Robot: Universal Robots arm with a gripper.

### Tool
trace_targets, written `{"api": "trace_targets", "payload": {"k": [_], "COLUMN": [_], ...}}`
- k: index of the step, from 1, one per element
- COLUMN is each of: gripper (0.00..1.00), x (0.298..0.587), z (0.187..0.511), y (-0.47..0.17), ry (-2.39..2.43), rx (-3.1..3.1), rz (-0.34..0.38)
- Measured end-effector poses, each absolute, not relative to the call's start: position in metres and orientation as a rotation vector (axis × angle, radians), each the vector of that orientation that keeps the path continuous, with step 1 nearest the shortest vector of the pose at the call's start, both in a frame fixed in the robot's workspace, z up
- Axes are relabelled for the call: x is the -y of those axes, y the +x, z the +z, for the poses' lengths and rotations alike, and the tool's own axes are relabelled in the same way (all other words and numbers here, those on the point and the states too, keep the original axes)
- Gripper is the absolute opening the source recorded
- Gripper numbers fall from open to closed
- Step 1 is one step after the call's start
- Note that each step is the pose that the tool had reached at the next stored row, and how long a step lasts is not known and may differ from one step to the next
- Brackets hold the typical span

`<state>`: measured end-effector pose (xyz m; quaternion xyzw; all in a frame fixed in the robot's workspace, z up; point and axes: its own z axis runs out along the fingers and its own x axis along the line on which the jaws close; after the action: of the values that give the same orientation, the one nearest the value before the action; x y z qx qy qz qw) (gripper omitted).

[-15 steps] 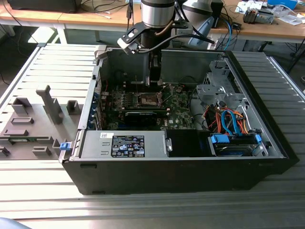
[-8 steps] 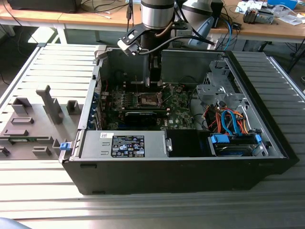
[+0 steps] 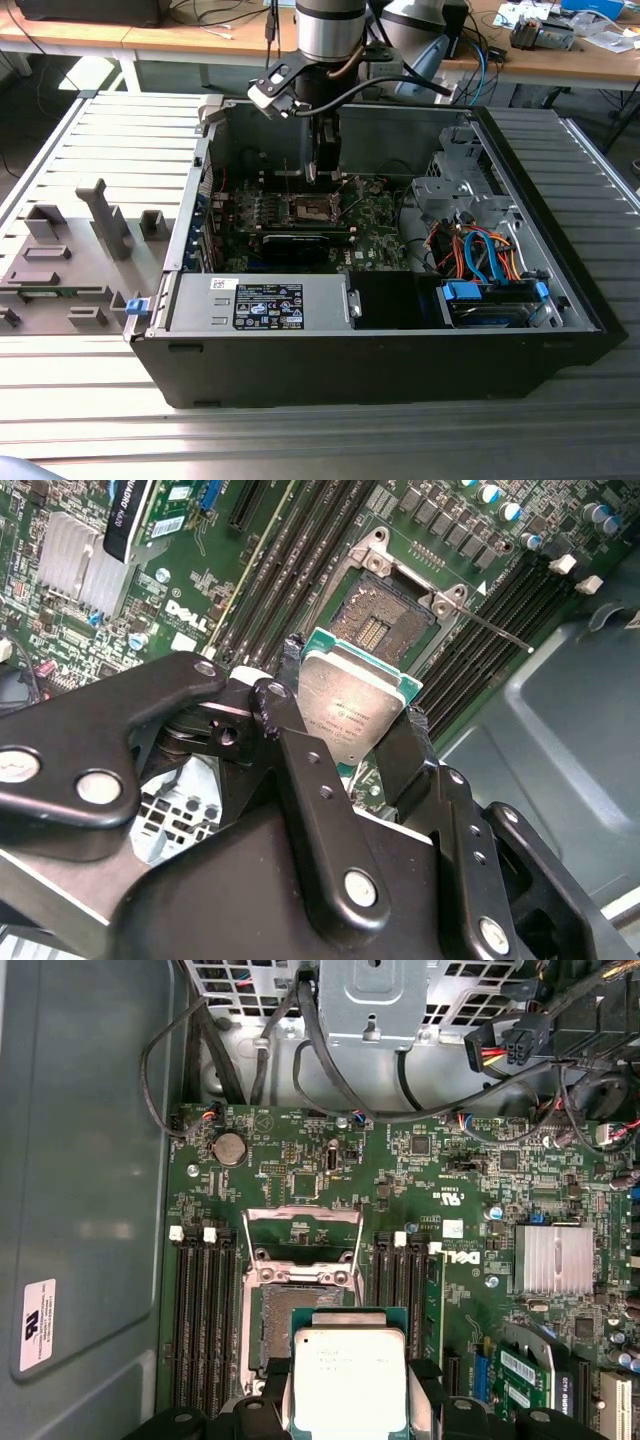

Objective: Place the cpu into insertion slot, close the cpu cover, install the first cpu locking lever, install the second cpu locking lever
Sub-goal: 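Place the cpu into insertion slot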

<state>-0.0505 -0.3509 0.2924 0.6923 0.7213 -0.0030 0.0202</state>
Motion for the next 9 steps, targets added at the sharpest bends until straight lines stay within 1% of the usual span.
{"api": "trace_targets", "payload": {"k": [9], "gripper": [0.54], "x": [0.3507], "z": [0.289], "y": [-0.0505], "ry": [2.147], "rx": [-2.237], "rz": [-0.01]}}
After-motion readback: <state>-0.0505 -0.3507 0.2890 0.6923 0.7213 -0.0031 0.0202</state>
